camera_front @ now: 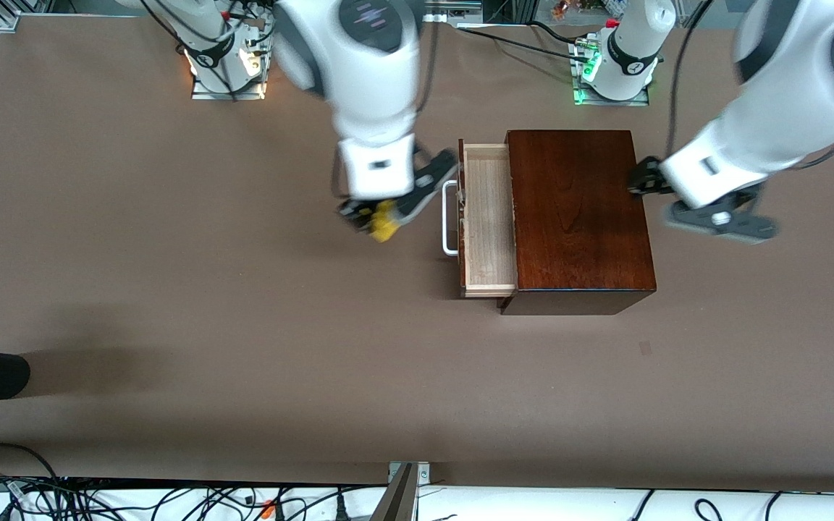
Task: Open drawer, take yellow block, close drawer
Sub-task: 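Lift the cube out with the right gripper while the left gripper reaches the drawer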
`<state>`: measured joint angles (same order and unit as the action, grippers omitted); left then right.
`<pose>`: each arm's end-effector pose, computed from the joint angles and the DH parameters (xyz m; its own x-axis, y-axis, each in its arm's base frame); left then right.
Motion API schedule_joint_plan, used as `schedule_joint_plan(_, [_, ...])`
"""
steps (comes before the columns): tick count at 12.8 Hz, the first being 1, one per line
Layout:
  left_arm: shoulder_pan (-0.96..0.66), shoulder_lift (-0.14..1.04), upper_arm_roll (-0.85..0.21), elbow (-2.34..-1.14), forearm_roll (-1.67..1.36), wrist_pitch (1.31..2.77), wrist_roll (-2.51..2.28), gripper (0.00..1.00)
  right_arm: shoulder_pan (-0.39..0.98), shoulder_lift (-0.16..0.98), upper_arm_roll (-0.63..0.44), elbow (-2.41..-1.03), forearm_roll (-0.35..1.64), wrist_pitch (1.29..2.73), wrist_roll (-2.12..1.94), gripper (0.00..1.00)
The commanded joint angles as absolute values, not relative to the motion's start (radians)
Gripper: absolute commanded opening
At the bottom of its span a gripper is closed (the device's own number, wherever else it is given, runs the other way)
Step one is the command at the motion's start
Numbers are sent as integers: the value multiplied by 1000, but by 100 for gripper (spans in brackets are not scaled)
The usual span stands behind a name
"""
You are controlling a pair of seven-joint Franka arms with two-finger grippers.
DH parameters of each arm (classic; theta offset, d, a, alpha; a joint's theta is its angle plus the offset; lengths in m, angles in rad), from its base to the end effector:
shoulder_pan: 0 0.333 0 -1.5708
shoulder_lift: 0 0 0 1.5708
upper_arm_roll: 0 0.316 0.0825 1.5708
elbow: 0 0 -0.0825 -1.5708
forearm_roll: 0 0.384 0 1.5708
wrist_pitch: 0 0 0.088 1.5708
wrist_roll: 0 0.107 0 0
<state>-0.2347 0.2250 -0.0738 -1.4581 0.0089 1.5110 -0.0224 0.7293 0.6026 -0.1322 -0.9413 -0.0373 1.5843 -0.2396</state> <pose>0.5829 -0.1799 0.5414 0.9452 -0.2782 -0.1708 -0.2817 -0.9595 0.0038 0.5794 0.4279 0.5388 0.6508 0.7591 0.0165 0.7525 -0.6477 0.1191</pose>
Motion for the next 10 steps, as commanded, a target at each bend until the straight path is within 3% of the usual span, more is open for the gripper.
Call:
schedule_joint_plan(1, [-326, 334, -72, -1402, -61, 1509, 102, 100, 548, 534, -126, -988, 98, 1478, -281, 6])
schedule_joint_plan(4, [-417, 397, -93, -1397, -156, 1627, 263, 100, 402, 487, -138, -1058, 158, 1405, -295, 10])
schedule_joint_plan(6, [-472, 448, -123, -1397, -169, 1730, 418, 100, 399, 405, -214, -1213, 156, 1436, -293, 10])
schedule_joint_plan(10, [-518, 573, -204, -1397, -163, 1939, 731, 100, 400, 232, -267, -1633, 143, 1676, -270, 11])
